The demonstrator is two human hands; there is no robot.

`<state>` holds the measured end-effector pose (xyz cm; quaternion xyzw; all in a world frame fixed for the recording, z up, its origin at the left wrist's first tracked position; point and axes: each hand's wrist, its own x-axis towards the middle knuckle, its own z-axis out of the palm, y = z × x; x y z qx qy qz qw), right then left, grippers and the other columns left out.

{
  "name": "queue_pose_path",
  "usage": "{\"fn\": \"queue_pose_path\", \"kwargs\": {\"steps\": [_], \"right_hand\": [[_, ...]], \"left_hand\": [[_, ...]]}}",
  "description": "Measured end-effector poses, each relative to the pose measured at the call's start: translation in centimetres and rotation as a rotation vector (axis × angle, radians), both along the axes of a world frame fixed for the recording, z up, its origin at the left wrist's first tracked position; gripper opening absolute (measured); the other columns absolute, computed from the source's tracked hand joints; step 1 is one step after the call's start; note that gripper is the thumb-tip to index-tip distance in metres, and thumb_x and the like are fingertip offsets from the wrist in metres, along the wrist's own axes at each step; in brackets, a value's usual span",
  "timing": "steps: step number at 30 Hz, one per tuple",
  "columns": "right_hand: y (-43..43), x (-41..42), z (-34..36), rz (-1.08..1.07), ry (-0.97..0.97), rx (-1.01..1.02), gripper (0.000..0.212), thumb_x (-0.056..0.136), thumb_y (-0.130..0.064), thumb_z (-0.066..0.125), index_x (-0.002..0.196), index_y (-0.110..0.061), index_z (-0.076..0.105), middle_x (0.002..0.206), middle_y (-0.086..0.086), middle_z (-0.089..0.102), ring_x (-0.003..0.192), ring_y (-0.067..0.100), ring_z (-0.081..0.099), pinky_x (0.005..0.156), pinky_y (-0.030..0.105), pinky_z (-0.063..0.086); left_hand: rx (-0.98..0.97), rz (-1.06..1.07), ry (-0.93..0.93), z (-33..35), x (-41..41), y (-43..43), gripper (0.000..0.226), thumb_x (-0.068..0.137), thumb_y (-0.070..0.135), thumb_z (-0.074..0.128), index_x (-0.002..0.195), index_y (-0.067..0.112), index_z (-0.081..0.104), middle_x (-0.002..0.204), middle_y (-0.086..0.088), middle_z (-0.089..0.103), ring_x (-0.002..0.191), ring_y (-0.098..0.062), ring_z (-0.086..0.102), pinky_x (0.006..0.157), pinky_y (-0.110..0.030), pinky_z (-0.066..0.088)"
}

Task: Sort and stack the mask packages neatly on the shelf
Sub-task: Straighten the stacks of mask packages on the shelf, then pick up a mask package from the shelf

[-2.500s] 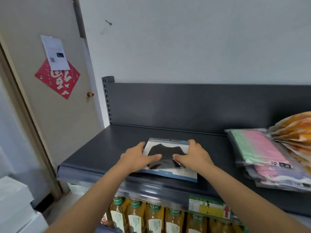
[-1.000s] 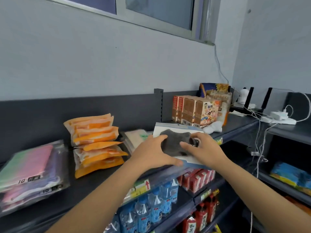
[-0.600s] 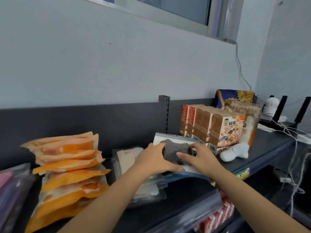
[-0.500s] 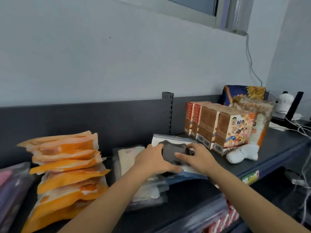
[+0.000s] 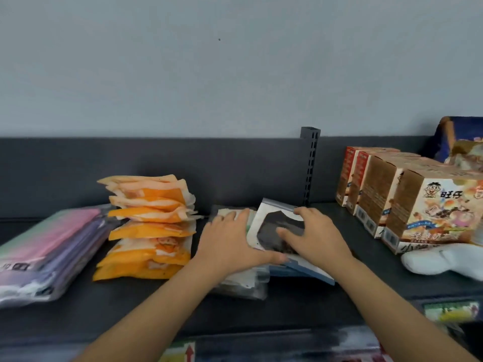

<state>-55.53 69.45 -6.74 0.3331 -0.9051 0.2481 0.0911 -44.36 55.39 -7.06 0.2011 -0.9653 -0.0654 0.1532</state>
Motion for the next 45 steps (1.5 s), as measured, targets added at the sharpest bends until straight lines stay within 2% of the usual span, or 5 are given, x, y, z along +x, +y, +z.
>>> {"fn": "queue_pose_path", "kwargs": {"steps": [8, 12, 22, 29, 45], "right_hand": [[-4.4, 7.5, 1.5, 0.207, 0.061, -0.085, 0.072, 0.082, -0.060, 0.056, 0.140, -0.019, 0.041, 0.143, -0.001, 0.046, 0.132, 0.021, 0.041, 0.107, 0.036, 0.037], [-7.8, 13.0, 2.6, 0.295, 0.028, -0.174, 0.076, 0.081, -0.068, 0.047, 0.141, -0.022, 0.039, 0.144, -0.002, 0.044, 0.132, 0.019, 0.041, 0.106, 0.038, 0.038], [-20.6, 25.6, 1.4, 0.316, -0.113, -0.300, 0.063, 0.086, -0.062, 0.042, 0.129, -0.018, 0.053, 0.135, -0.002, 0.055, 0.123, 0.018, 0.050, 0.094, 0.031, 0.039], [-27.5, 28.5, -0.9, 0.262, -0.201, -0.222, 0.055, 0.092, -0.056, 0.043, 0.122, -0.011, 0.055, 0.119, 0.002, 0.061, 0.104, 0.017, 0.055, 0.083, 0.030, 0.041], [-36.0, 27.4, -4.4, 0.164, -0.356, -0.179, 0.055, 0.087, -0.049, 0.055, 0.129, -0.014, 0.046, 0.128, 0.007, 0.052, 0.113, 0.024, 0.054, 0.085, 0.033, 0.045]], "left_hand": [[-0.061, 0.146, 0.061, 1.4, 10.9, -3.1, 0.127, 0.046, 0.099, 0.038, 0.150, 0.028, 0.026, 0.153, 0.007, 0.035, 0.138, -0.020, 0.035, 0.110, -0.038, 0.033], [0.133, 0.155, 0.236, 2.3, 17.7, -8.0, 0.109, 0.045, 0.095, 0.048, 0.137, 0.037, 0.042, 0.138, 0.010, 0.053, 0.128, -0.017, 0.048, 0.102, -0.039, 0.042], [0.546, 0.256, 0.443, 1.7, 32.2, -23.2, 0.096, 0.070, 0.073, 0.061, 0.147, 0.023, 0.037, 0.150, 0.001, 0.041, 0.134, -0.017, 0.043, 0.108, -0.038, 0.036], [0.774, 0.246, 0.392, -0.3, 32.3, -29.5, 0.087, 0.075, 0.067, 0.063, 0.143, 0.018, 0.043, 0.147, -0.001, 0.045, 0.132, -0.016, 0.044, 0.106, -0.033, 0.036], [0.960, 0.145, 0.311, -2.7, 27.6, -33.3, 0.064, 0.071, 0.061, 0.072, 0.121, 0.028, 0.049, 0.113, 0.018, 0.060, 0.100, 0.000, 0.058, 0.080, -0.021, 0.045]]}}
